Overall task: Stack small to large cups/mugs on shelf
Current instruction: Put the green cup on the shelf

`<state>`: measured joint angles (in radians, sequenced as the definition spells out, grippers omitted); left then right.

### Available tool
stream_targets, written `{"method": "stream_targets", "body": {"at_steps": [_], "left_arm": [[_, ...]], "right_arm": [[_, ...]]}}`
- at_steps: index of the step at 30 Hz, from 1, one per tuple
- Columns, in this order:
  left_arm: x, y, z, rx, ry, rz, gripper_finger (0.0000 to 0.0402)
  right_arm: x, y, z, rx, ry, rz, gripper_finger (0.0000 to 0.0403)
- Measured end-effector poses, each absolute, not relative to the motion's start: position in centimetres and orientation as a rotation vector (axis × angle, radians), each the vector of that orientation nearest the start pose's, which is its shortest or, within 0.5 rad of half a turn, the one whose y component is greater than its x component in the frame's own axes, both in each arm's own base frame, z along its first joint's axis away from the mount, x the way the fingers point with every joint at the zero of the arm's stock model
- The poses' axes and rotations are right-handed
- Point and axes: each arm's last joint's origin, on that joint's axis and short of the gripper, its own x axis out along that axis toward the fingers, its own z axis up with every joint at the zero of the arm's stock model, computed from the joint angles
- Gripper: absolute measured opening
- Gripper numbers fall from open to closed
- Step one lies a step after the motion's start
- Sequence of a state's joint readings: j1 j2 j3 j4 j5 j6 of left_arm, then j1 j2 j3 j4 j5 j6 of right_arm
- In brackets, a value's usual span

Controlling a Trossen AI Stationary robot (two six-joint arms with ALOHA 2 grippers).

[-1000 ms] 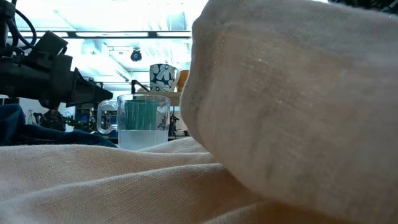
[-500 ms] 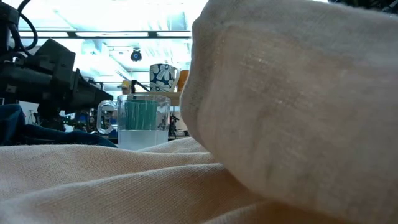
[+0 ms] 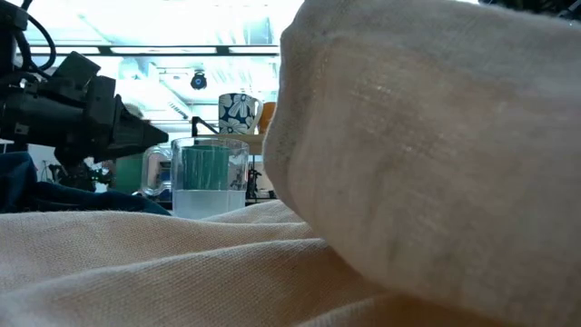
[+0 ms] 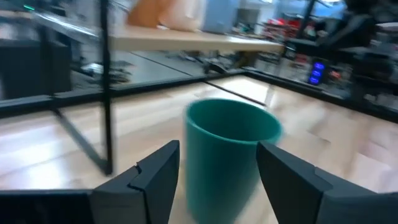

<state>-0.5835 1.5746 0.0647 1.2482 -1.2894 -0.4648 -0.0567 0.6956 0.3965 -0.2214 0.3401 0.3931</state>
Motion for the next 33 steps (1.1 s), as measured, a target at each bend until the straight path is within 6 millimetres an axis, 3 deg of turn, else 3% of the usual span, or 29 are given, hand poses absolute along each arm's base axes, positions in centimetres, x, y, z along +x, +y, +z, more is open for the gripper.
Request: {"method": "stream_targets", "body": {"at_steps": [9, 14, 23, 33], "left_arm": [[15.72, -7.2, 10.53, -0.251, 0.036, 0.597, 0.0202], [15.77, -7.23, 10.44, -0.361, 0.022, 0.567, 0.0217], [16.27, -7.65, 10.74, -0.172, 0.08, 0.516, 0.0222], [16.59, -7.76, 10.84, -0.212, 0.071, 0.519, 0.0222]], "right_arm": [[15.08, -1.82, 21.06, 0.305, 0.435, -0.483, 0.0107], [15.08, -1.83, 21.06, 0.305, 0.435, -0.483, 0.0107], [15.08, -1.82, 21.06, 0.305, 0.434, -0.483, 0.0106], [15.09, -1.82, 21.07, 0.305, 0.434, -0.483, 0.0106]]}}
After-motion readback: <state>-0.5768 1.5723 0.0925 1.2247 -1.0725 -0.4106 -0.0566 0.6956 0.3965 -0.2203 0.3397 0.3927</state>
